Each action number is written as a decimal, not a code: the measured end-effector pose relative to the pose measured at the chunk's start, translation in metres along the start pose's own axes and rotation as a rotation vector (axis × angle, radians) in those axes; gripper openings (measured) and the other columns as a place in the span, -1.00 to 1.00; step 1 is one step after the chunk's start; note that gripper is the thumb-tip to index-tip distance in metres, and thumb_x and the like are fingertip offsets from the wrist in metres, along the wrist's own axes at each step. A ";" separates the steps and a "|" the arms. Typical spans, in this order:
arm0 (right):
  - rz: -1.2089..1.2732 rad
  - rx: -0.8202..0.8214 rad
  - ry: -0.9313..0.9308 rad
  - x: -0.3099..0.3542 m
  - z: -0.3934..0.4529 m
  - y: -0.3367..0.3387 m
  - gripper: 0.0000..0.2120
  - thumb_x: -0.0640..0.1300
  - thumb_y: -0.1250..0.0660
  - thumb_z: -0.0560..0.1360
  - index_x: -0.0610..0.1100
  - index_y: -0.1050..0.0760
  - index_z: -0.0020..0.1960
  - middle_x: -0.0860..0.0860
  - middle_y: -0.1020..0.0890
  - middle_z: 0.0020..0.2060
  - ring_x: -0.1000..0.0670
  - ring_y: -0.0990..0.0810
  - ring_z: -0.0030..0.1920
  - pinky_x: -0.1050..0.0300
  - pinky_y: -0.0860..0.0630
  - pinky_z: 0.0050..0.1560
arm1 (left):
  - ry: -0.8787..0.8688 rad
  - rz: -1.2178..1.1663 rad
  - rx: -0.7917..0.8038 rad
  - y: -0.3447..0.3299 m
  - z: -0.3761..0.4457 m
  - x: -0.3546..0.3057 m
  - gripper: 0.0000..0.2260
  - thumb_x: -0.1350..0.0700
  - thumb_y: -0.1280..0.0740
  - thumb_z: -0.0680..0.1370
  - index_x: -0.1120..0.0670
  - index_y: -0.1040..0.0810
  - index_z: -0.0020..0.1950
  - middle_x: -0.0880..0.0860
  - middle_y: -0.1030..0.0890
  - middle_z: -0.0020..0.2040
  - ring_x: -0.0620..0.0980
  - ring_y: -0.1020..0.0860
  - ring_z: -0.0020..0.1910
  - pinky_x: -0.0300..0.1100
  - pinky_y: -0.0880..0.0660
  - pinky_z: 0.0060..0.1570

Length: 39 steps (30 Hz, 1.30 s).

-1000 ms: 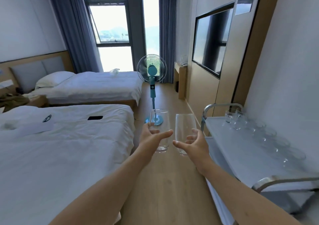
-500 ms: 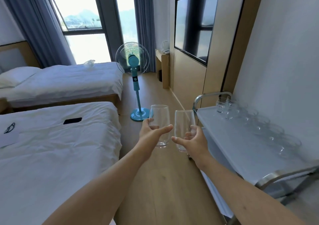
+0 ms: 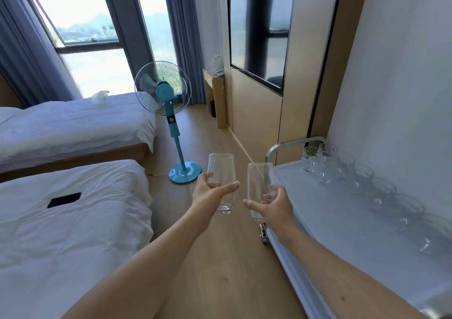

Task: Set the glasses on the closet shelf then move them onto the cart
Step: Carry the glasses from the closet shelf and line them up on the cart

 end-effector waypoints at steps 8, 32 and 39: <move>-0.006 -0.007 -0.065 -0.017 0.089 0.003 0.01 0.13 -0.70 0.16 -0.05 -0.28 0.46 0.02 -0.53 0.06 0.04 -0.58 0.08 -0.16 -0.61 0.14 | 0.066 0.008 0.027 -0.043 0.083 0.002 -0.24 -0.05 -0.66 0.32 -0.07 -0.34 0.40 0.00 -0.59 0.14 -0.05 -0.61 0.08 -0.20 -0.46 -0.17; 0.061 -0.195 -0.368 -0.114 0.187 -0.029 0.03 0.04 -0.72 0.17 -0.10 -0.25 0.49 0.01 -0.49 0.04 0.00 -0.57 0.09 -0.03 -0.68 -0.07 | 0.322 0.050 0.253 -0.094 0.226 0.073 -0.29 0.10 -0.65 0.35 -0.03 -0.34 0.38 0.10 -0.58 0.16 0.14 -0.70 -0.04 -0.03 -0.64 -0.30; 0.086 -0.288 -0.481 -0.126 0.195 -0.057 -0.01 0.00 -0.71 0.21 -0.08 -0.24 0.48 -0.01 -0.49 0.10 0.00 -0.56 0.10 0.06 -0.65 -0.22 | 0.392 0.070 0.368 -0.089 0.272 0.095 -0.29 0.12 -0.66 0.34 -0.02 -0.35 0.36 0.14 -0.55 0.17 0.20 -0.69 0.00 -0.04 -0.64 -0.29</move>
Point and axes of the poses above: each hand's wrist, its own z-axis towards the middle knuckle, its own y-axis out of the back of the hand, x = y × z, the point moved 2 cm from there along z, towards the middle knuckle
